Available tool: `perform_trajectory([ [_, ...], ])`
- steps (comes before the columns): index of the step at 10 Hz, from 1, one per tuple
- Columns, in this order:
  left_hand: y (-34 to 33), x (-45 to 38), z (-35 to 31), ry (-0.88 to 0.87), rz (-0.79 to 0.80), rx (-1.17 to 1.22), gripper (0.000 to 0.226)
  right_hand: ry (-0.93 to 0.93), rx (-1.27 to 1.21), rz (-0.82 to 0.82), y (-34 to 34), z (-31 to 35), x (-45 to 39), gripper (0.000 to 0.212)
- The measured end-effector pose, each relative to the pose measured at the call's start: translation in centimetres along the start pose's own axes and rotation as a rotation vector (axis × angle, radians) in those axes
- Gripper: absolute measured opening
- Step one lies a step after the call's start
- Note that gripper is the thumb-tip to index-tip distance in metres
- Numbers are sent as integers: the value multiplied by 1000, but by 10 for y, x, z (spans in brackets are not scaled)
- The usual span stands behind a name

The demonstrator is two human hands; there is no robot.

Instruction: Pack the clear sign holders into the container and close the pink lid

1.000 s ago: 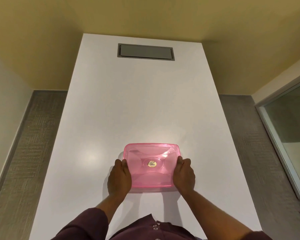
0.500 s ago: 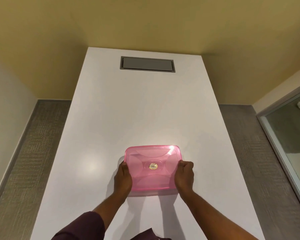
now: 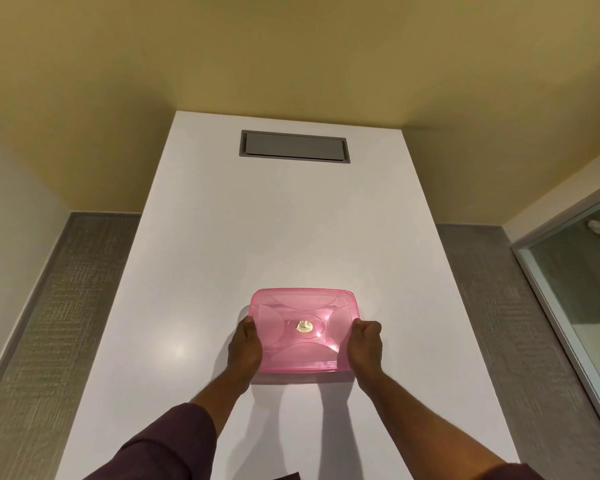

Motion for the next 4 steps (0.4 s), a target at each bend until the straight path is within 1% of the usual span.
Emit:
perform_trajectory([
  [1, 0, 0, -1, -13, 25, -29, 54, -6, 5, 23, 0, 1, 2, 23],
  [2, 4, 1, -9, -101, 60, -113, 51, -28, 46, 63, 2, 3, 2, 24],
  [3, 14, 4, -23, -225, 73, -337, 56, 64, 192, 91, 5, 20, 9, 32],
  [4, 20, 1, -38, -330, 143, -593, 64, 150, 393, 67, 9, 42, 15, 65],
])
Point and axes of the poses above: each hand's wrist, its own x-axis away from the middle knuckle, its own y-axis out of the back of the hand, z = x × y, the point moved 7 cm from there along -x, towards the middle knuckle, and after that the axes turned 13 degrees about -y, right-handed, at the moved point
